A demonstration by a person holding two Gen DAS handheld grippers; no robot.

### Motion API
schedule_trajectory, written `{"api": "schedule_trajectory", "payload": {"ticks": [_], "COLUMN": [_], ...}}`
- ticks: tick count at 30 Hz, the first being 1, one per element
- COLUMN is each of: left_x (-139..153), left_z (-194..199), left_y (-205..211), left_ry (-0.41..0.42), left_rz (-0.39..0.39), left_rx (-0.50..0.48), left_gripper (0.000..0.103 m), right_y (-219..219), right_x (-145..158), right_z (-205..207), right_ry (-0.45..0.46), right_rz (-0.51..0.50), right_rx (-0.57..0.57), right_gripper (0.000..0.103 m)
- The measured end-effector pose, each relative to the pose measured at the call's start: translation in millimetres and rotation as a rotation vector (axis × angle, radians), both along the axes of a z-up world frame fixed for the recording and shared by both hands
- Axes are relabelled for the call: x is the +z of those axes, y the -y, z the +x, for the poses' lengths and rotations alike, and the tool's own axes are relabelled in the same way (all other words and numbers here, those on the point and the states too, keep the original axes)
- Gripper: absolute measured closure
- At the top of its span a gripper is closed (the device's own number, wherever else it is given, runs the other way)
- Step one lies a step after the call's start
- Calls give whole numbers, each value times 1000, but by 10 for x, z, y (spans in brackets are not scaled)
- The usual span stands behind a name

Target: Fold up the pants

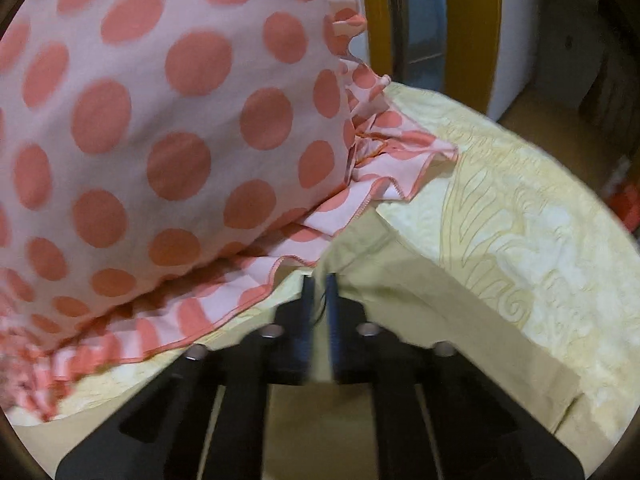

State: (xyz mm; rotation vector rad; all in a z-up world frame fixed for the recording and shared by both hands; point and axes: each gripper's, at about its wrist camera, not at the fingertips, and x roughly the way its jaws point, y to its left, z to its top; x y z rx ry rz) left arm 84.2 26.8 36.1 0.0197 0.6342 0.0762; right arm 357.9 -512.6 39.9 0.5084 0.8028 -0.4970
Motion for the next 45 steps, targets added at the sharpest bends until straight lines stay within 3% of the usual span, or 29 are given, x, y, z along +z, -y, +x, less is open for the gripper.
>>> {"api": "schedule_trajectory", "payload": {"ticks": [5, 7, 10, 14, 15, 17, 18, 21, 23, 24, 25, 27, 29, 30, 33, 38, 43, 44, 45], "left_x": [31, 65, 160, 331, 369, 446, 486, 549, 579, 584, 592, 598, 627, 638, 656, 490, 230, 170, 110], "left_z": [-45, -73, -115, -104, -85, -45, -25, 43, 156, 216, 295, 427, 593, 660, 911, 1548, 2048, 2143, 2240], "left_y": [-41, -73, -128, -209, -233, -292, -331, -453, -587, -645, -705, -802, -913, -953, -1080, -1186, -1309, -1334, -1354], "left_ry": [11, 25, 61, 114, 119, 130, 138, 145, 134, 122, 109, 101, 99, 94, 83, -50, -171, -191, -211], "left_rz": [-20, -37, -53, -65, -68, -76, -81, -116, -195, -239, -283, -350, -404, -422, -470, -501, -533, -540, -545], "left_rx": [11, 10, 16, 32, 39, 50, 59, 79, 65, 50, 38, 32, 35, 37, 63, 129, 227, 247, 264], "left_gripper": [2, 2, 2, 2, 2, 2, 2, 2, 2, 2, 2, 2, 2, 2, 2, 4, 16, 21, 34], "right_y": [44, 16, -152, -206, -169, -134, -144, -191, -183, -179, -161, -85, -37, -24, -49, -49, -42, -37, -35], "right_x": [328, 439, 466, 196, 115, 32, 13, 55, 40, 27, 1, -123, -130, -31, 254, 400, 357, 358, 351], "right_z": [-681, -1222, -1939, -2353, -2371, -2418, -2474, -2464, -2404, -2318, -2249, -2142, -2172, -2271, -2578, -2964, -3009, -3007, -2993], "right_ry": [253, 361, 399, 315, 301, 277, 280, 309, 308, 304, 297, 287, 333, 400, 503, 571, 568, 570, 569], "right_rz": [104, 161, 213, 362, 431, 532, 556, 554, 533, 514, 513, 554, 577, 564, 468, 441, 443, 446, 447], "right_rx": [67, 95, 99, 82, 62, 17, 11, 16, 3, 0, -1, 4, 13, 40, 79, 70, 69, 72, 73], "right_gripper": [99, 99, 99, 98, 94, 72, 56, 40, 41, 47, 69, 100, 101, 101, 101, 101, 101, 101, 101]}}
